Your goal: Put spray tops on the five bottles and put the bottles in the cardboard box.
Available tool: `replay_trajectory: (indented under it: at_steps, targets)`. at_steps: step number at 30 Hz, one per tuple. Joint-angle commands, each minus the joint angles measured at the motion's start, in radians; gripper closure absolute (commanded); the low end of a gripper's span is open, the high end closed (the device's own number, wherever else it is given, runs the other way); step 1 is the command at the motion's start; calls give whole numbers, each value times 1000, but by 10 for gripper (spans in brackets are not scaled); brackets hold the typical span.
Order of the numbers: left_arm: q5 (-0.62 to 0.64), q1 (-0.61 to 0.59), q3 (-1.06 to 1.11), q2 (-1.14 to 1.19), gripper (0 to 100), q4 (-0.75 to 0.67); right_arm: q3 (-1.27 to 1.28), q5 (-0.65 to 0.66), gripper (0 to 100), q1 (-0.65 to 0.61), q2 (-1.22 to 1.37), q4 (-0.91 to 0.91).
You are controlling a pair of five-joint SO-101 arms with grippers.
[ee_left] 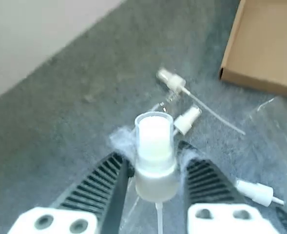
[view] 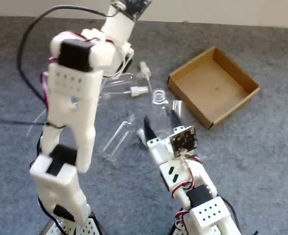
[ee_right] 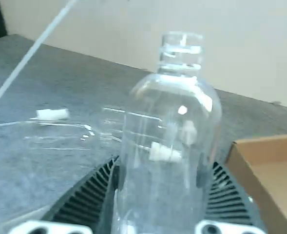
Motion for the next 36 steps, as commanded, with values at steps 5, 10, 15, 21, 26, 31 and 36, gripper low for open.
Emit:
replay_trajectory:
  at_steps: [5, 10, 15, 21, 26, 31, 36]
  targets:
    - [132, 64, -45, -239, 946, 3, 31, 12, 828, -99, -12, -31]
    - [350, 71, -47, -275, 944, -14, 74, 12, 828, -96, -12, -33]
    - [428, 71, -42, -275, 944, -107, 107, 14, 828, -96, -12, -31]
    - [601, 105, -42, -275, 944, -146, 105, 14, 828, -96, -10, -25]
    - [638, 108, -42, -275, 947, -170, 105, 14, 828, -96, -12, -7]
    - [638, 102, -42, -275, 947, -235, 105, 14, 828, -96, -12, 16]
    - [588, 102, -38, -271, 947, -253, 105, 14, 828, -96, -12, 16]
